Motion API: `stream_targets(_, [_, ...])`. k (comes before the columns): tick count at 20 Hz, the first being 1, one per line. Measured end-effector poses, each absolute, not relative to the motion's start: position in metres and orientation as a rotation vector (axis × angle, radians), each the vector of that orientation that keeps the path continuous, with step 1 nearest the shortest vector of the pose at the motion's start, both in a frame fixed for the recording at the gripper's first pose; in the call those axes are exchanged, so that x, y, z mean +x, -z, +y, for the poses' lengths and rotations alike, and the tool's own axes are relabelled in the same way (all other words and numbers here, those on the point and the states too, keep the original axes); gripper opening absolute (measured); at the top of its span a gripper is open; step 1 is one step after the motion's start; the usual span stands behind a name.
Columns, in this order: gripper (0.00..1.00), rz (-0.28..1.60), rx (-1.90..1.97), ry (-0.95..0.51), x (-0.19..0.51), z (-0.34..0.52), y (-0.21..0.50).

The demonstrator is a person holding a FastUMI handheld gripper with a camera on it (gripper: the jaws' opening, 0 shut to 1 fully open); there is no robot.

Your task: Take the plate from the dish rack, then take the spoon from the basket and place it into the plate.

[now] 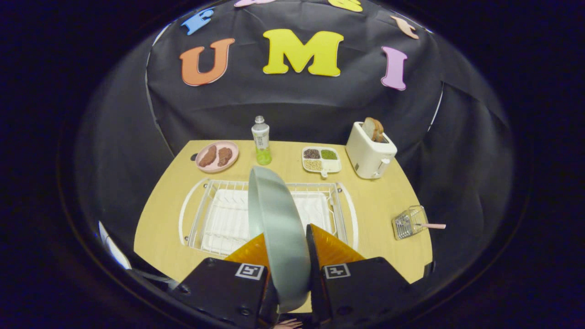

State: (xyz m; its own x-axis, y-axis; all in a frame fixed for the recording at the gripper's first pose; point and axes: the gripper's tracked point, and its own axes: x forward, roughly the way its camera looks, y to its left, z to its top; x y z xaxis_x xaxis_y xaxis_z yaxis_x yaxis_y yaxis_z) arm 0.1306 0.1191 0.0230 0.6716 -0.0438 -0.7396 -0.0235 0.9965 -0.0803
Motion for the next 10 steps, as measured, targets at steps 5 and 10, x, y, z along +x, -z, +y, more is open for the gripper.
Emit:
stream_targets(5, [0.34,0.834,0.024,-0.052,0.064,0.07,0.014])
stream_targets(10, [0.34,0.937,0.225,-0.066,0.027,0.036,0.092])
